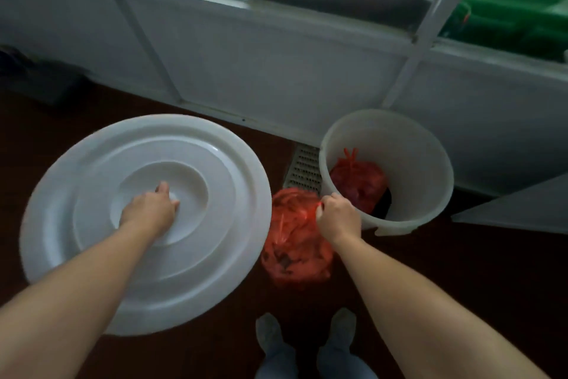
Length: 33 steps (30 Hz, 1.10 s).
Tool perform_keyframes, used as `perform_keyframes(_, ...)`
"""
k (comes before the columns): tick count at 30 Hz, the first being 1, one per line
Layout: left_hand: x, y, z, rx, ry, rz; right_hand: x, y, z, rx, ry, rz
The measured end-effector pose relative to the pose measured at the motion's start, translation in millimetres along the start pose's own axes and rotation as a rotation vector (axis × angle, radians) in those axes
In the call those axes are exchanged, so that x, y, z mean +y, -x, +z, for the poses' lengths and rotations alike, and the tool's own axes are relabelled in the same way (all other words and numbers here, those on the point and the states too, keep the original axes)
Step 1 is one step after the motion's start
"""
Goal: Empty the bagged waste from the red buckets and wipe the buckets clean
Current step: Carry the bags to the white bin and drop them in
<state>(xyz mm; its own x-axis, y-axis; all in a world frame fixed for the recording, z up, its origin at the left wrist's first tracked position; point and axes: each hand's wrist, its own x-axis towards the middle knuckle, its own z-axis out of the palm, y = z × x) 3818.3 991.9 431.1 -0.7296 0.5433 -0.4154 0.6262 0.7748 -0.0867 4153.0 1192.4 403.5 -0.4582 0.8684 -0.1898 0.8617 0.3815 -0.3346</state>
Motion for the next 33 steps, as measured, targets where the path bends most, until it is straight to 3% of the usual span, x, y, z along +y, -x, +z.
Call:
perform_keyframes(10, 27.1, -7.0, -97.1, 0.120, 0.076, -0.003, -53.8, -56.4, -122.3, 0.188, -0.096, 0.020)
perform_keyframes(18, 109.9, -24.9, -167.1, 0.131, 0.137, 0.093, -29.7, -111.4, -231.6, 0.305, -0.070, 0.073)
perform_keyframes(24, 197.4, -47.6, -181.6, 0.083, 0.135, 0.185, 36.4, -156.2, -257.4, 0.177, -0.005, 0.128)
perform_keyframes(33, 323.9, -100.6, -147.4, 0.032, 0.048, 0.302, 165.0, -224.5, -214.7, -0.080, 0.067, 0.237)
